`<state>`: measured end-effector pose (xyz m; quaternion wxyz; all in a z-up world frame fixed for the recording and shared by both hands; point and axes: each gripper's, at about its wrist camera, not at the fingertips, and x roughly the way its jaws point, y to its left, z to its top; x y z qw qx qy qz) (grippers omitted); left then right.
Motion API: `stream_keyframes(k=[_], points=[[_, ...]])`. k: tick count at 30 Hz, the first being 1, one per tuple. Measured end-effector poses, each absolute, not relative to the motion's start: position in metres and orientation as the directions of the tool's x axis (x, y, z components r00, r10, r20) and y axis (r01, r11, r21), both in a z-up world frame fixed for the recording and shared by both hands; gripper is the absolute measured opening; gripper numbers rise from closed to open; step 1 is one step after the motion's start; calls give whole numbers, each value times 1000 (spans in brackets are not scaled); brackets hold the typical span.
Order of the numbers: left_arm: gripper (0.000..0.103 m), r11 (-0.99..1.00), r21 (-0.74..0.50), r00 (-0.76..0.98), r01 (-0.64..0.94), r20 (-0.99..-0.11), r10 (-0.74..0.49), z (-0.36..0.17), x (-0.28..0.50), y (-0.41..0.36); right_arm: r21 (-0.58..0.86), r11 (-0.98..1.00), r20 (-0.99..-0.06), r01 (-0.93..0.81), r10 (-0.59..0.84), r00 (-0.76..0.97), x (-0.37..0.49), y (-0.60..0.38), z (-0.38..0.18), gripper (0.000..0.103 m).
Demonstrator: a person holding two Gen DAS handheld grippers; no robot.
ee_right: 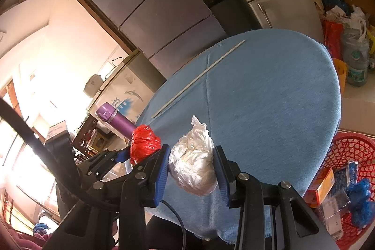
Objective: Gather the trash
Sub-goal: 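Lift the red bag with the left gripper while the right gripper holds the tissue above the table, then carry the red bag with the left gripper while the right gripper carries the tissue over the basket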
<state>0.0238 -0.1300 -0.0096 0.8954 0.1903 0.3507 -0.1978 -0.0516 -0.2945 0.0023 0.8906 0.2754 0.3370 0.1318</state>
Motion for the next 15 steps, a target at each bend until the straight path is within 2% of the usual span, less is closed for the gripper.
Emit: stream_keyframes(k=[15], points=[[47,791,254,676,556,-692,-253,-1,11,-169,597,802,-508,1,377,775,-71,-329,3,40]])
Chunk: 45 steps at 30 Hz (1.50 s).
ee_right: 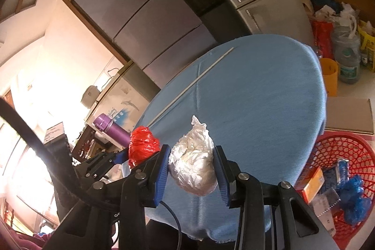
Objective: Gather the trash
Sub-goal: 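Carry the red bag with the left gripper while the right gripper carries the tissue over the basket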
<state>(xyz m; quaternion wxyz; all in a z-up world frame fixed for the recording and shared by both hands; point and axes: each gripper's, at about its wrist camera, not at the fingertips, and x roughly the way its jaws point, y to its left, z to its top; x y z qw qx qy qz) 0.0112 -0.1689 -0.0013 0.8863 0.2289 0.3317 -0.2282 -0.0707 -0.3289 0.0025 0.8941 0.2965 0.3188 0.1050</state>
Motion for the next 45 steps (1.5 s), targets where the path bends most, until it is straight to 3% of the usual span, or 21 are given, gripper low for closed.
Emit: stream_keyframes(k=[18,30,45], points=[[47,645,324,639,692,-690,-340,8,-20,-242,620,773,-501,137,256,827,-116,-399,-5,40],[47,559,336,598,758,-700,-390,10,-40,-281,475,822,-549,314,-2,836,-167,-458,11,40],[47,407,198,387,892,-800,-458,-17,-47,-360,497,757,-603,425,-50,796,-194,-511,-24,41]])
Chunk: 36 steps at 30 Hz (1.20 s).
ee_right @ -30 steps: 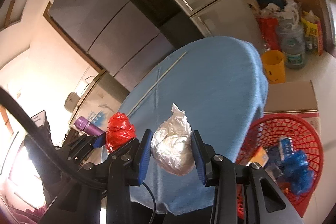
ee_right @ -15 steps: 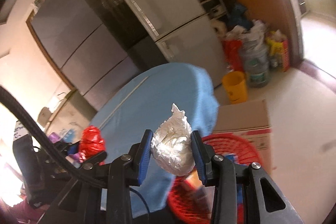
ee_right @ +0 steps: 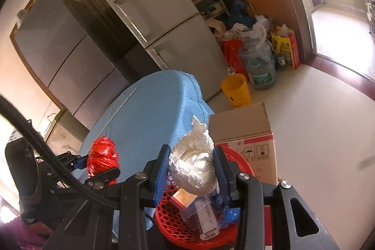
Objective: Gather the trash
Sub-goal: 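Carry the red bag with the left gripper while the right gripper carries the tissue over the basket, then open the left gripper to drop the red bag while the right gripper releases the tissue into the basket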
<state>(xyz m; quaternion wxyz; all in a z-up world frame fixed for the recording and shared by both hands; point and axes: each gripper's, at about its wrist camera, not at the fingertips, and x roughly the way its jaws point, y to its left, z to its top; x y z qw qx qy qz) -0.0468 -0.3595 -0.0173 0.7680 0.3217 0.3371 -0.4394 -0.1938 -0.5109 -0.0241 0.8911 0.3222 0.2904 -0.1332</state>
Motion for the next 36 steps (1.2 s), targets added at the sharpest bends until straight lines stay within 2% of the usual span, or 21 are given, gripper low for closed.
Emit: stream_keyframes(k=[10,34,36], points=[[48,373,146,307,916,-855,-418,-48,-48,-384,529,721,-626,448,-25,779,-203,-523,-51,41],[48,363,131,291,923,-854,-431,-52,-53,-380,561,713,-623,421,29,782,-183,-516,-63,42],[53,367,128,290,922,-855,-430,-51,-52,-379,568,711,-621,415,39,783,-181,-515,-63,45]])
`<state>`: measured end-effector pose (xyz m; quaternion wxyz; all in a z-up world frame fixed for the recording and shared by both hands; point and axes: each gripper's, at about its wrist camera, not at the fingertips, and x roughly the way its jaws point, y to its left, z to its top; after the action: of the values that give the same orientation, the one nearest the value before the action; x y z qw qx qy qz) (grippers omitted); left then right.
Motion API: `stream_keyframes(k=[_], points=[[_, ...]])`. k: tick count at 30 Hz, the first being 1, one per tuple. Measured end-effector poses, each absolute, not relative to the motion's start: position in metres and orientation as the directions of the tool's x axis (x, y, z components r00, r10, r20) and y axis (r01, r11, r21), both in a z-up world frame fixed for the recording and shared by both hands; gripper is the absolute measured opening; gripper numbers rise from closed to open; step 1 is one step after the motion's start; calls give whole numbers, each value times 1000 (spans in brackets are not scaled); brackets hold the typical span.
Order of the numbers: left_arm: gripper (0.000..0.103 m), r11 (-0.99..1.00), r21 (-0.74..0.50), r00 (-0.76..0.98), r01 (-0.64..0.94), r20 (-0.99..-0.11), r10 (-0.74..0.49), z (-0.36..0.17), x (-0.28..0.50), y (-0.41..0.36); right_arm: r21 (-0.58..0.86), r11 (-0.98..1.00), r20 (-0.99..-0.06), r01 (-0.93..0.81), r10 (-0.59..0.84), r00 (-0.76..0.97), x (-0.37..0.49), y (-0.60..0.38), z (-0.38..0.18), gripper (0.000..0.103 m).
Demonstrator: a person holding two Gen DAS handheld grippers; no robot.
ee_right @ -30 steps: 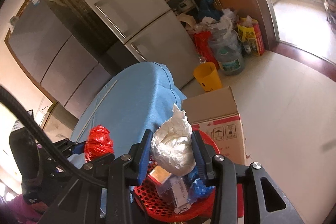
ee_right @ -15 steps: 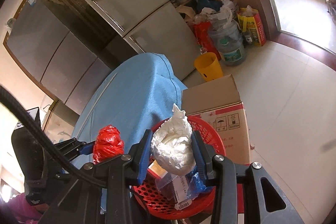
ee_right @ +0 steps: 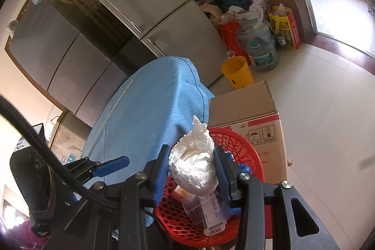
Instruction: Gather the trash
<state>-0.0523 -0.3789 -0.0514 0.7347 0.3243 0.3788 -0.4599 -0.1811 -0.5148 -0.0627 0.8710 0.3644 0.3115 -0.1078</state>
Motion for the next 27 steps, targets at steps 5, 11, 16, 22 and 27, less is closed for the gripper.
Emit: stream_keyframes(k=[5,11,16,22,27], points=[[61,393,156,333,906,-836,-436,-45,-50,-370,598,695,-616,399,79,784,-175,-512,-64,52],[65,455,217,427,864,-794,-432,-28,-44,-349,593,707,-618,385,94,780,-168,-501,-58,52],[65,532,271,524,803,-747,-410,-12,-33,-321,566,749,-613,343,104,783,-153,-482,-41,52],[66,649,281,611,707,-704,-362,8,-10,-276,503,824,-601,260,117,791,-120,-440,-14,52],[80,753,286,697,592,-651,-301,26,9,-229,431,885,-592,177,129,796,-91,-396,9,54]])
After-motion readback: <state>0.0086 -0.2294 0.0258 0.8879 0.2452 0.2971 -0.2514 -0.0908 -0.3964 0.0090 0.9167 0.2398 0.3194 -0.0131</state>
